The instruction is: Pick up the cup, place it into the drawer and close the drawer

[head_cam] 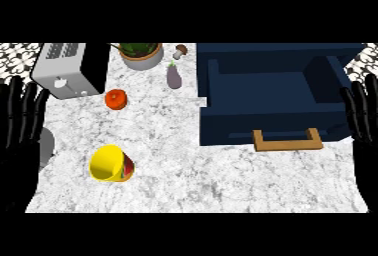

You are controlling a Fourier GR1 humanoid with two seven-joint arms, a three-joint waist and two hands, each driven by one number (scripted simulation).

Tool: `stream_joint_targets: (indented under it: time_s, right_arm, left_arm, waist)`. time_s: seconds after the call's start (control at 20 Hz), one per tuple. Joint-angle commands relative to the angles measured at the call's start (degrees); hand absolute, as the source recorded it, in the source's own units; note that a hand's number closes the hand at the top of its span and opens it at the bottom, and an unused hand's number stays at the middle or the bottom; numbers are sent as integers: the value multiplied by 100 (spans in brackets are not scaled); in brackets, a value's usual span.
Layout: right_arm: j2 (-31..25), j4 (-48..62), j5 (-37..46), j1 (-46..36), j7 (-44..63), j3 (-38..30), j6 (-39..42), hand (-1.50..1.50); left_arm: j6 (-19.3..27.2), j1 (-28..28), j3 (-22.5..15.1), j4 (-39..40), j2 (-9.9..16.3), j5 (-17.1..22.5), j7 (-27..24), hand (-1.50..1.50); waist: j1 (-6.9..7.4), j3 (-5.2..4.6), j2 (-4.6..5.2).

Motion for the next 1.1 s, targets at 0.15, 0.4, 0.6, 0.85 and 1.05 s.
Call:
stream_joint_targets:
  time_s: [0.15,0.4,0.6,0.85,1.05]
  right_arm:
    - [13,117,-142,-298,381,42,73,-150]
    - [246,113,-819,127,381,289,404,-150]
    - [121,580,-976,-139,271,63,616,-150]
    - [530,231,-403,162,293,622,266,-150]
    - [162,250,-908,-544,902,-20,393,-150]
  left_arm:
    - [-1033,354,-255,22,148,784,-627,-150]
    - [-1402,352,-468,380,-89,1889,-8,-150]
    - [-1434,261,-343,150,-17,2004,289,-150]
    - [-1603,641,-437,302,-210,1855,-42,-150]
    - [-1310,92,-372,173,-235,1787,490,-150]
  waist:
    - [217,-68,93]
    - [168,-65,98]
    - [180,-61,93]
    - [175,-62,89]
    - [173,-62,89]
